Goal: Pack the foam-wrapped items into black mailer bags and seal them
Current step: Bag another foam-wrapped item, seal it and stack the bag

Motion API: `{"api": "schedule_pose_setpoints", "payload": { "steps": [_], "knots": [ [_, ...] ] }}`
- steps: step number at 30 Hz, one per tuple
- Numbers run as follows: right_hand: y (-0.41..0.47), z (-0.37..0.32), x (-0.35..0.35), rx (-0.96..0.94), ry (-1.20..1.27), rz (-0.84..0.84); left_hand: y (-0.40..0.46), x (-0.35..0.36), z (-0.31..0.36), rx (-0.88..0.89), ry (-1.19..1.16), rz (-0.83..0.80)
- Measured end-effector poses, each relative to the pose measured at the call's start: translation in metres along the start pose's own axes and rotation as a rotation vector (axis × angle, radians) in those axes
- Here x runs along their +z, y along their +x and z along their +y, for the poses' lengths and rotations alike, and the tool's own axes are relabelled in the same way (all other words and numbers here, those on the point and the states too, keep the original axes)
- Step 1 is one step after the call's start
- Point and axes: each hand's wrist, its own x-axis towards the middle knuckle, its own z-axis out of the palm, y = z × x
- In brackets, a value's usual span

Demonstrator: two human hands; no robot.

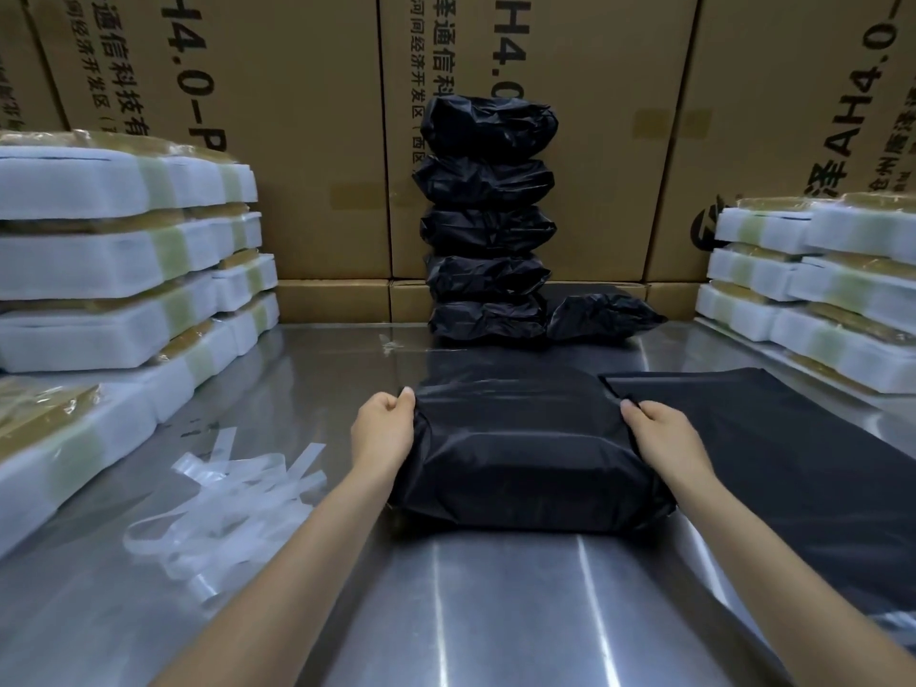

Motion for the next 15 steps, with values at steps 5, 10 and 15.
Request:
{"api": "schedule_pose_setpoints", "payload": {
  "steps": [5, 10, 15],
  "knots": [
    [0.009, 0.002, 0.013, 0.041, -0.064, -0.124, 0.004, 0.012, -0.008, -0.043, 0.206, -0.119],
    [0.018, 0.005, 0.02, 0.095, -0.208, -0.245, -0.005, 0.023, 0.0, 0.076, 0.514, -0.235],
    [0.029, -0.001, 0.023, 0.128, -0.364, -0.326, -0.009, 0.019, 0.014, 0.167, 0.744, -0.343]
  ]
}}
